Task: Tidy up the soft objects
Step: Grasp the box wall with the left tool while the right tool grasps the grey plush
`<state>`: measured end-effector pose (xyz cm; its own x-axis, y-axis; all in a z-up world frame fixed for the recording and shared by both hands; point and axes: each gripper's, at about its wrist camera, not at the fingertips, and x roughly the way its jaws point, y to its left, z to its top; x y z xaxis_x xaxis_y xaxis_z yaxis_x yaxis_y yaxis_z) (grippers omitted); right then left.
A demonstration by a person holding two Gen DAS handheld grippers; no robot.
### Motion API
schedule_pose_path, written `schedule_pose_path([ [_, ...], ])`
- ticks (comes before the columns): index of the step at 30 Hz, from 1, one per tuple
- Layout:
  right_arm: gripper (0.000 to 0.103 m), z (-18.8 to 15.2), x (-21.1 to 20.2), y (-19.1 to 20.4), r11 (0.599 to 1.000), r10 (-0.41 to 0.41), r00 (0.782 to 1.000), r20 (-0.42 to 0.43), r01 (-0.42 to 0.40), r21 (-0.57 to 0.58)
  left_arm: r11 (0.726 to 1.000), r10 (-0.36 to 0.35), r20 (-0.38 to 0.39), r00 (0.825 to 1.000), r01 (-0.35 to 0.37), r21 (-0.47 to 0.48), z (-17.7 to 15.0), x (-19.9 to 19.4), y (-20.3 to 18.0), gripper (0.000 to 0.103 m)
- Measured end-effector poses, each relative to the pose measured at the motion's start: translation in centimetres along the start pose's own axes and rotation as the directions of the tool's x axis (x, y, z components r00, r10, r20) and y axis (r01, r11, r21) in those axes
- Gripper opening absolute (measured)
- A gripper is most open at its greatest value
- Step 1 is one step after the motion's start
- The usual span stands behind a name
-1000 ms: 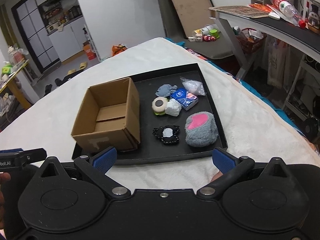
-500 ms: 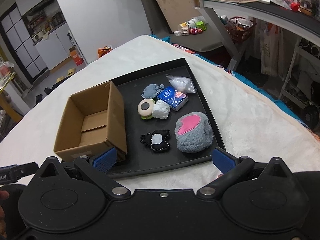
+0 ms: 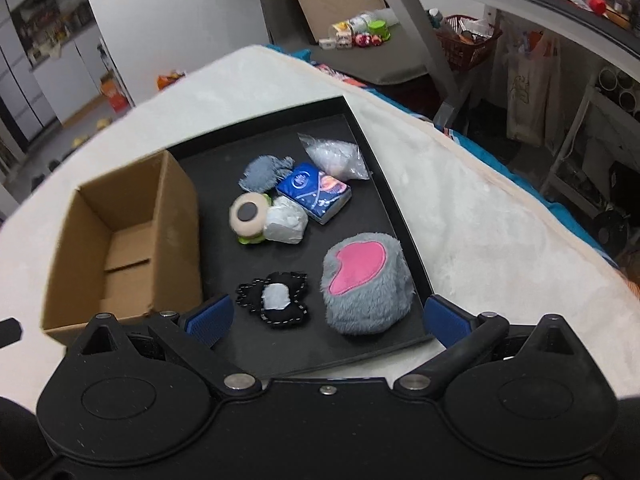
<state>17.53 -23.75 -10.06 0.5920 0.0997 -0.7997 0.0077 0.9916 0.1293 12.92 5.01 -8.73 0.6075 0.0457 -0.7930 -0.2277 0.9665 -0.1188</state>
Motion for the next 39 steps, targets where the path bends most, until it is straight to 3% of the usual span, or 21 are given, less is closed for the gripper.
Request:
schedule_pose_path([
  [5, 0.103, 0.2, 2.5, 0.1, 0.998, -0.066, 0.997, -0.028, 0.066, -0.017, 1.000, 0.003, -0.019, 1.000, -0.004, -0.030, 0.4, 2.0, 0.2, 0.088],
  [16, 0.101, 0.2, 6.1, -0.1, 0.995, -0.099, 0.993, -0.059, 0.099, -0.001, 0.998, 0.036, -0.095, 0.995, -0.040, -0.043, 1.1, 6.7, 0.1, 0.078],
  [26, 0.090, 0.3, 8.3, -0.5, 0.995, -0.093, 0.990, -0.109, 0.095, 0.007, 0.995, 0.083, -0.124, 0.989, -0.088, -0.035, 1.1, 8.7, -0.1, 0.072],
  [32, 0.073, 0.1, 9.7, -0.2, 0.994, -0.106, 0.983, -0.151, 0.104, -0.017, 0.995, 0.081, -0.136, 0.987, -0.087, -0.043, 1.0, 9.3, -0.2, 0.054],
  [36, 0.049, 0.1, 9.6, -0.5, 0.992, -0.124, 0.981, -0.149, 0.126, 0.000, 0.995, 0.081, -0.125, 0.989, -0.087, -0.040, 0.8, 9.2, 0.0, 0.033],
  [39, 0.046, 0.1, 9.2, -0.7, 0.995, -0.089, 0.986, -0.140, 0.093, 0.021, 0.996, 0.067, -0.126, 0.990, -0.074, -0.053, 0.5, 9.2, 0.3, 0.020],
])
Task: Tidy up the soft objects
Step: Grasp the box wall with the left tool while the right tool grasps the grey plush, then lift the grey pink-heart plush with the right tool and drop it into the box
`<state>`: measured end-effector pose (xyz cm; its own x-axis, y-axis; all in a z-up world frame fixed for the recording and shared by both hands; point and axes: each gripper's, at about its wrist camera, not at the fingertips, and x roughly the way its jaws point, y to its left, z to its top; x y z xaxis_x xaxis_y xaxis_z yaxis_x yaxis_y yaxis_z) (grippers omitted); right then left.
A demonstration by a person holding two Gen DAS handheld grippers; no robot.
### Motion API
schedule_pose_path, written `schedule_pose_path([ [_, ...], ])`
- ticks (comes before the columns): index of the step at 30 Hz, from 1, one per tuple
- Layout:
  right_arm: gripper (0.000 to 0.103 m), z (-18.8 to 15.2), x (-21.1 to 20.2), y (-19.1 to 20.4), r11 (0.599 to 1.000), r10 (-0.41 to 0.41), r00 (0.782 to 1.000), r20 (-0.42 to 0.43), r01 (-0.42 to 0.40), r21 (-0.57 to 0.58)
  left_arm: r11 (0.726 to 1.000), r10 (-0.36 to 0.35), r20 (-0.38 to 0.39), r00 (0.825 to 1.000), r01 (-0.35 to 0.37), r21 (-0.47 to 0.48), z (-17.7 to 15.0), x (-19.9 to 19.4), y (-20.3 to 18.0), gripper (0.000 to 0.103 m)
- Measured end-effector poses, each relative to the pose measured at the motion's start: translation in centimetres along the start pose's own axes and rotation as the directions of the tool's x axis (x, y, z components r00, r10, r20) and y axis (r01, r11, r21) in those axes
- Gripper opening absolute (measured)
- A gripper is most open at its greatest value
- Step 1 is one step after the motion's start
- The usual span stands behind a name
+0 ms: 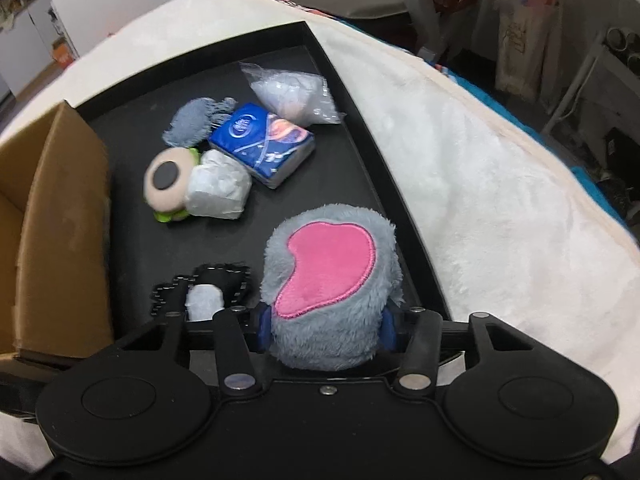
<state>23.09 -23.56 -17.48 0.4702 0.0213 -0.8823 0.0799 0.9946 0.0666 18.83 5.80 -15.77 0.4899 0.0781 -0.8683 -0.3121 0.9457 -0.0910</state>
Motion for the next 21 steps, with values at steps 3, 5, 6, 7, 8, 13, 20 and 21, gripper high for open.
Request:
schedule_pose_path([
  [3, 0.045, -0.2, -0.3, 0.3, 1.000, 0.010, 1.000, 0.007, -0.010, -0.016, 1.000, -0.003, 0.008, 1.000, 0.002, 0.009, -0.1, -0.3, -0.2, 0.014],
  [5, 0.045, -0.2, -0.7, 0.2, 1.000, 0.028, 0.999, 0.016, -0.028, -0.008, 1.000, 0.000, 0.011, 1.000, 0.000, 0.012, -0.3, -0.5, -0.2, 0.014],
  [6, 0.045, -0.2, -1.0, 0.2, 0.999, 0.034, 0.999, 0.026, -0.034, -0.008, 1.000, 0.000, 0.011, 1.000, -0.001, 0.013, -0.3, -0.6, -0.2, 0.014],
  [7, 0.045, -0.3, -1.3, 0.2, 0.999, 0.037, 0.999, 0.034, -0.037, -0.012, 1.000, 0.001, 0.011, 1.000, -0.001, 0.014, -0.4, -0.6, -0.2, 0.014],
  [8, 0.045, -0.3, -1.5, 0.3, 0.999, 0.038, 0.999, 0.039, -0.037, -0.018, 1.000, 0.001, 0.010, 1.000, -0.001, 0.016, -0.4, -0.7, -0.2, 0.014],
  [13, 0.045, -0.5, -2.6, 1.0, 0.997, 0.049, 0.997, 0.064, -0.046, -0.060, 1.000, 0.015, 0.002, 1.000, -0.015, 0.016, -0.5, -1.0, 0.0, 0.014],
  [20, 0.045, -0.6, -4.6, 1.9, 0.991, 0.105, 0.990, 0.090, -0.097, -0.096, 0.997, 0.063, 0.000, 0.998, -0.063, 0.046, -0.7, -1.6, -0.5, 0.013],
  [21, 0.045, -0.6, -4.8, 2.0, 0.990, 0.115, 0.989, 0.096, -0.106, -0.096, 0.997, 0.066, -0.003, 0.998, -0.066, 0.046, -0.7, -1.6, -0.4, 0.013],
])
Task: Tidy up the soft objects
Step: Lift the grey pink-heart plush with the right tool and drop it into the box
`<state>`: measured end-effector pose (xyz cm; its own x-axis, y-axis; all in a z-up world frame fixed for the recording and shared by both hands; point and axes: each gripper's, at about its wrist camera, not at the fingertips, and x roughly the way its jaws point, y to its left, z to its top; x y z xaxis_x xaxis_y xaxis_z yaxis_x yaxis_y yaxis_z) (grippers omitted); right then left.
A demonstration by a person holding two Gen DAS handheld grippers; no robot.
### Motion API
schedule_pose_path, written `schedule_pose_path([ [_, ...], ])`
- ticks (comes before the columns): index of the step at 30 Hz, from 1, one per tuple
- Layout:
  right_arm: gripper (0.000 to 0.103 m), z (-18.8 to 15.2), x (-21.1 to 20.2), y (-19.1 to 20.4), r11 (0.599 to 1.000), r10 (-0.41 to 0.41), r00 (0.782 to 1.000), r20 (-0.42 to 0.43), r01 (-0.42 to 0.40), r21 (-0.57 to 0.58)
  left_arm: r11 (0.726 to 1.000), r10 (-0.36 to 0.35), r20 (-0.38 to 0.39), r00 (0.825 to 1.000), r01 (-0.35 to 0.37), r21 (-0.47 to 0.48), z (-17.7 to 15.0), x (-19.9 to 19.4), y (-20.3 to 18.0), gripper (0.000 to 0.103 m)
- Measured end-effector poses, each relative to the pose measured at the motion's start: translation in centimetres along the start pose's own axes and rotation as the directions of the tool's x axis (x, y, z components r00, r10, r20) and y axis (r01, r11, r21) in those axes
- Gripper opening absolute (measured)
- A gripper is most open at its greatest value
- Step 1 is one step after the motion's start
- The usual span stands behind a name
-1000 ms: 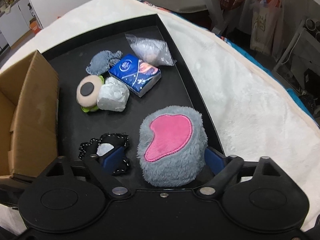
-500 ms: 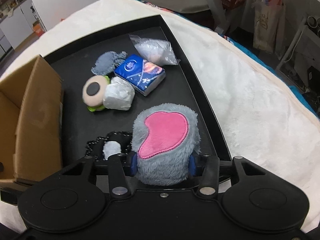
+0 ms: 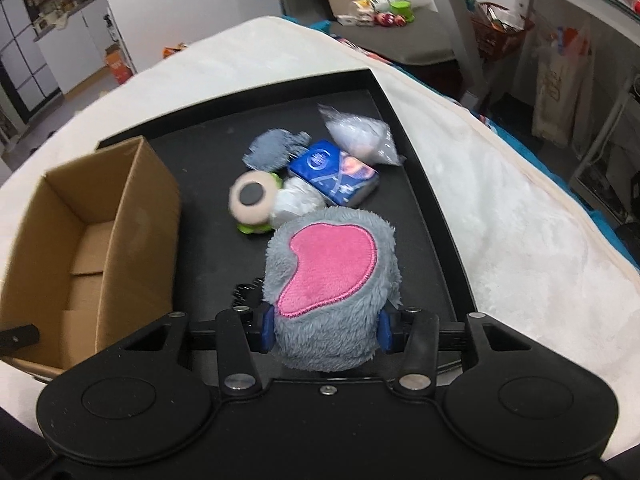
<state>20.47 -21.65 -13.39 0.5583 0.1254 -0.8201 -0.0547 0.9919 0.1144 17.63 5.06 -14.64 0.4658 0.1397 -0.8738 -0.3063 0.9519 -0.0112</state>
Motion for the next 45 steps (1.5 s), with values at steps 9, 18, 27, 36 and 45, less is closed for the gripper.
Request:
schedule_pose_path([
  [9, 0.045, 1.0, -1.5, 2.0, 0.998, 0.056, 0.997, 0.051, -0.055, -0.024, 0.998, 0.025, -0.001, 1.000, -0.025, 0.051, 0.3, -0.4, -0.6, 0.013],
  [18, 0.045, 2.0, -2.9, 5.1, 0.990, 0.107, 0.990, 0.091, -0.098, -0.098, 0.996, 0.032, -0.002, 0.999, -0.032, 0.079, 0.8, 0.0, -0.9, 0.014],
  [27, 0.045, 3.0, -3.8, 8.4, 0.975, 0.155, 0.981, 0.113, -0.133, -0.178, 1.000, -0.011, -0.040, 0.999, 0.012, 0.018, 0.6, 0.8, 0.3, 0.011],
  [36, 0.045, 3.4, -4.1, 11.9, 0.951, 0.191, 0.974, 0.120, -0.154, -0.267, 0.999, -0.039, -0.047, 0.998, 0.038, -0.014, 0.5, 0.9, 1.0, 0.011],
  [45, 0.046, 3.2, -3.5, 15.2, 0.919, 0.236, 0.966, 0.103, -0.188, -0.347, 0.997, -0.068, -0.050, 0.996, 0.065, -0.051, 0.6, 1.1, 1.9, 0.011],
])
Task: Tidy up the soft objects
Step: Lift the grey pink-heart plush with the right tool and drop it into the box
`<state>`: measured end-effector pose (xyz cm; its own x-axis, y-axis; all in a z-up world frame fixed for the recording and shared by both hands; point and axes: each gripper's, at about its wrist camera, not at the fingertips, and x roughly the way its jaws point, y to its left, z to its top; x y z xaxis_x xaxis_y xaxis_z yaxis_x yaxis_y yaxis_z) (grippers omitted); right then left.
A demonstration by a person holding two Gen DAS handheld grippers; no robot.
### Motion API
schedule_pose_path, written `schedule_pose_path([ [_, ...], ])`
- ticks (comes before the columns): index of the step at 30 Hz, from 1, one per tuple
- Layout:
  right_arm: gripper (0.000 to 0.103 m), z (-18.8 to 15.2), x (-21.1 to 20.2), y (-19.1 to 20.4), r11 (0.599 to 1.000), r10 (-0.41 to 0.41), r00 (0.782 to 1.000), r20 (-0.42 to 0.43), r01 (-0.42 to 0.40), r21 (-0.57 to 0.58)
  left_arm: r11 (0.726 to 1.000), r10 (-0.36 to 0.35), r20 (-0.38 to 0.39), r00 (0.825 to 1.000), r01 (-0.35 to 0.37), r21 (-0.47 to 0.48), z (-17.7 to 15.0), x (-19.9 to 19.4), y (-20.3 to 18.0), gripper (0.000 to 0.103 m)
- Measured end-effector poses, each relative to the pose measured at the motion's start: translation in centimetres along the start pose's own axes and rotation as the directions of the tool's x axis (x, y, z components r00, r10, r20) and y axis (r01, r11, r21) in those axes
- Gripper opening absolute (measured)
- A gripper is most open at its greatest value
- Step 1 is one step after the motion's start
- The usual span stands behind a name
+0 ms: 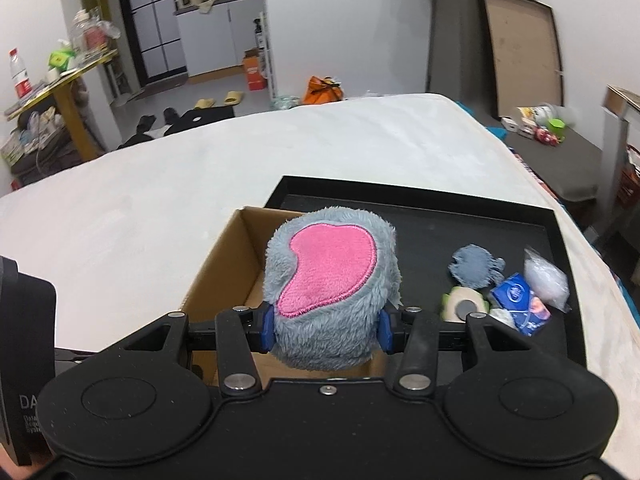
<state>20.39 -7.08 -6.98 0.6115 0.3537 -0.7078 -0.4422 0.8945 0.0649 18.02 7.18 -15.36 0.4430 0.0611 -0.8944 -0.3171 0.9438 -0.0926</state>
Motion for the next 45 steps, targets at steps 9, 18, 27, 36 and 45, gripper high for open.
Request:
schedule_pose_path([
  [9, 0.047, 1.0, 0.9, 2.0, 0.998, 0.056, 0.998, 0.015, -0.056, -0.037, 0.999, -0.023, -0.009, 1.000, 0.023, -0.042, 0.1, 0.1, 0.9, 0.011],
  [18, 0.064, 1.3, 1.0, 1.4, 0.996, 0.086, 0.996, 0.016, -0.086, -0.016, 0.998, -0.025, -0.008, 1.000, 0.024, -0.056, 0.1, -0.1, 0.8, 0.014],
  [27, 0.069, 0.1, -0.5, -1.3, 0.998, 0.065, 0.998, -0.002, -0.065, 0.028, 0.999, -0.004, 0.000, 1.000, 0.004, -0.033, 0.0, -0.3, 0.0, 0.014],
  [36, 0.073, -2.1, -1.7, -5.1, 0.993, 0.016, 1.000, 0.019, -0.018, 0.119, 0.999, 0.034, 0.032, 0.999, -0.035, 0.030, 0.0, -1.3, -1.4, 0.015],
  [45, 0.072, -4.6, -0.9, -9.3, 0.966, -0.035, 0.999, 0.001, 0.033, 0.257, 0.995, 0.054, 0.050, 0.997, -0.058, 0.081, -0.1, -1.4, -3.0, 0.053],
])
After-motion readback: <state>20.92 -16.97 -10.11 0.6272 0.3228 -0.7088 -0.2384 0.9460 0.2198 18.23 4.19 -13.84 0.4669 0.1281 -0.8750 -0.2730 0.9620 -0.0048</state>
